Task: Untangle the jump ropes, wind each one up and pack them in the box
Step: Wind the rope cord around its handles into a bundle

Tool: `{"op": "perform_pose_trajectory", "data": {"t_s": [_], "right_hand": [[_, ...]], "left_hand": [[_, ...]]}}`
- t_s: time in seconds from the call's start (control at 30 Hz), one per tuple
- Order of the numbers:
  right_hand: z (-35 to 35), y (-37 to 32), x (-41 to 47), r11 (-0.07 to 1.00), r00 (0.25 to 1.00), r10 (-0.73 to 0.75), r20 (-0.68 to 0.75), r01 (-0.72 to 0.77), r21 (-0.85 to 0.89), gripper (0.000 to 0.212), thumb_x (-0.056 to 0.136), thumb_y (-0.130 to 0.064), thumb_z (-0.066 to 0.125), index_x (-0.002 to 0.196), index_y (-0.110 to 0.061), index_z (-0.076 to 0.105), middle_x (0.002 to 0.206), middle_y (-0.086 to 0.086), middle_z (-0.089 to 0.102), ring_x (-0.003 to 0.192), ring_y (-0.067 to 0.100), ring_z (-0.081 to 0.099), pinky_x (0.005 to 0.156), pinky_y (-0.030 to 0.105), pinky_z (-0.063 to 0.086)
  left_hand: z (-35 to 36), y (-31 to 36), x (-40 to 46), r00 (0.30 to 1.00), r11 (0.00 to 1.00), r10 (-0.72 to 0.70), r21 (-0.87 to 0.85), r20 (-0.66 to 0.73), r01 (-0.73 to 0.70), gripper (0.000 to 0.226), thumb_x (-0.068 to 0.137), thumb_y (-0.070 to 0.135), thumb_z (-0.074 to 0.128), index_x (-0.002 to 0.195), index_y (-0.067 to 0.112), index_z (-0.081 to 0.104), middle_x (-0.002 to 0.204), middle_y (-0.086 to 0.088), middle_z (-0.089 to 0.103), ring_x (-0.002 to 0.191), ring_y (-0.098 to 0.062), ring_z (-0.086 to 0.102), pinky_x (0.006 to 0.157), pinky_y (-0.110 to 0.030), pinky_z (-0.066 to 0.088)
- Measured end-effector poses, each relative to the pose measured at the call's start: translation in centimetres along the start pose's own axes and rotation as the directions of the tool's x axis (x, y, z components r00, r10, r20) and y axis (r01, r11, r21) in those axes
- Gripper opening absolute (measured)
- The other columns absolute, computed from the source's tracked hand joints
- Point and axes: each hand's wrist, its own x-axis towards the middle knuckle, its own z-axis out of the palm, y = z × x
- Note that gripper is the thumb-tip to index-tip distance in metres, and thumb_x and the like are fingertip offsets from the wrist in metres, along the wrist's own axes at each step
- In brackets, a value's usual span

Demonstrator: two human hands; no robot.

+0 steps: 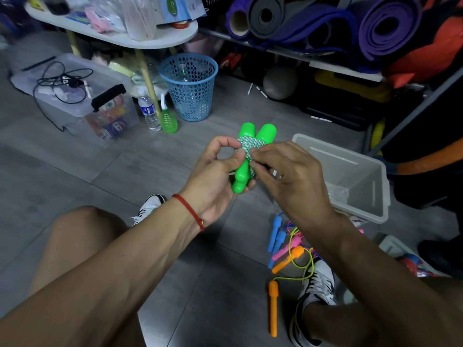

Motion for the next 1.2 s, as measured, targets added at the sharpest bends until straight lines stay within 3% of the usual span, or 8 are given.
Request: {"op": "perform_pose_trajectory", "data": {"t_s": [0.33, 0.53, 0.7, 0.87, 0.97, 1.03, 1.1, 1.2], "right_hand": [[2.0, -0.6, -1.3, 0.996, 0.994, 0.003, -0.108, -0.013, -0.090, 0.011, 0.094, -0.007, 0.070, 0.103, -0.003, 0.075, 0.098, 0.010, 0.071, 0.086, 0.029, 0.067, 0.076, 0.039, 0.054], [1.6, -0.7, -0.3, 0.978, 0.978, 0.201, 0.051, -0.203, 0.054, 0.023, 0.088, -0.011, 0.073, 0.111, -0.009, 0.069, 0.102, 0.003, 0.070, 0.089, 0.015, 0.065, 0.082, 0.034, 0.053], [0.6, -0.2, 0.4, 0.972, 0.963, 0.208, 0.173, -0.223, 0.075, 0.025, 0.082, -0.015, 0.077, 0.105, -0.012, 0.067, 0.089, -0.004, 0.065, 0.079, 0.002, 0.053, 0.077, 0.027, 0.051], [-0.1, -0.1, 1.0, 0.940, 0.952, 0.278, 0.131, -0.298, 0.169, 0.023, 0.078, -0.013, 0.078, 0.099, -0.011, 0.069, 0.081, -0.003, 0.067, 0.074, 0.010, 0.059, 0.071, 0.018, 0.050], [-0.3, -0.1, 1.2, 0.933, 0.950, 0.290, 0.117, -0.308, 0.187, 0.022, 0.077, -0.012, 0.078, 0.097, -0.012, 0.069, 0.078, -0.002, 0.067, 0.073, 0.011, 0.059, 0.069, 0.015, 0.049], [-0.1, -0.2, 0.9, 0.936, 0.947, 0.294, 0.129, -0.313, 0.161, 0.023, 0.076, -0.012, 0.077, 0.098, -0.011, 0.069, 0.078, -0.003, 0.066, 0.071, 0.010, 0.057, 0.069, 0.019, 0.049], [0.4, -0.5, 0.6, 0.954, 0.955, 0.269, 0.124, -0.281, 0.102, 0.024, 0.077, -0.012, 0.077, 0.099, -0.010, 0.069, 0.079, -0.003, 0.066, 0.068, 0.006, 0.053, 0.069, 0.024, 0.050], [0.8, -0.4, 0.5, 0.971, 0.969, 0.232, 0.089, -0.236, 0.036, 0.025, 0.076, -0.012, 0.078, 0.100, -0.008, 0.069, 0.079, -0.004, 0.064, 0.071, 0.001, 0.049, 0.070, 0.025, 0.050]], "left_hand": [[0.1, 0.0, 0.1, 0.999, 0.999, -0.016, -0.050, -0.049, 0.014, 0.017, 0.102, 0.007, 0.048, 0.095, 0.023, 0.050, 0.077, -0.005, 0.066, 0.065, -0.016, 0.061, 0.069, -0.037, 0.056], [-0.5, -0.1, 0.1, 0.997, 1.000, -0.005, -0.027, -0.078, 0.003, 0.014, 0.102, 0.007, 0.049, 0.104, 0.021, 0.048, 0.086, -0.011, 0.067, 0.068, -0.020, 0.066, 0.071, -0.038, 0.055], [-0.9, -0.3, -0.3, 1.000, 0.997, 0.015, 0.071, -0.002, -0.014, 0.013, 0.103, 0.008, 0.048, 0.107, 0.020, 0.047, 0.091, -0.018, 0.061, 0.068, -0.020, 0.060, 0.070, -0.037, 0.053], [-1.3, 0.3, 0.0, 0.990, 0.995, 0.025, 0.096, 0.137, -0.038, 0.026, 0.096, 0.002, 0.057, 0.114, 0.019, 0.048, 0.087, -0.014, 0.063, 0.075, -0.020, 0.058, 0.070, -0.035, 0.053], [-1.2, 0.7, 0.0, 0.989, 0.982, 0.056, 0.171, 0.139, -0.080, 0.036, 0.083, 0.000, 0.063, 0.111, 0.018, 0.052, 0.092, -0.015, 0.066, 0.076, -0.021, 0.061, 0.073, -0.040, 0.056], [-1.2, 0.6, 0.0, 0.985, 0.918, 0.146, 0.357, 0.093, -0.170, 0.032, 0.078, -0.001, 0.064, 0.103, 0.016, 0.055, 0.104, -0.014, 0.068, 0.077, -0.028, 0.064, 0.075, -0.052, 0.059], [-1.4, 0.4, 0.1, 0.957, 0.777, 0.279, 0.566, 0.082, -0.275, 0.027, 0.074, 0.002, 0.066, 0.095, 0.016, 0.057, 0.105, -0.009, 0.068, 0.070, -0.037, 0.067, 0.066, -0.061, 0.058], [-1.8, -0.1, 0.4, 0.918, 0.593, 0.385, 0.736, 0.099, -0.328, 0.021, 0.075, 0.015, 0.063, 0.094, 0.023, 0.060, 0.086, -0.004, 0.069, 0.070, -0.036, 0.069, 0.057, -0.041, 0.055]]}}
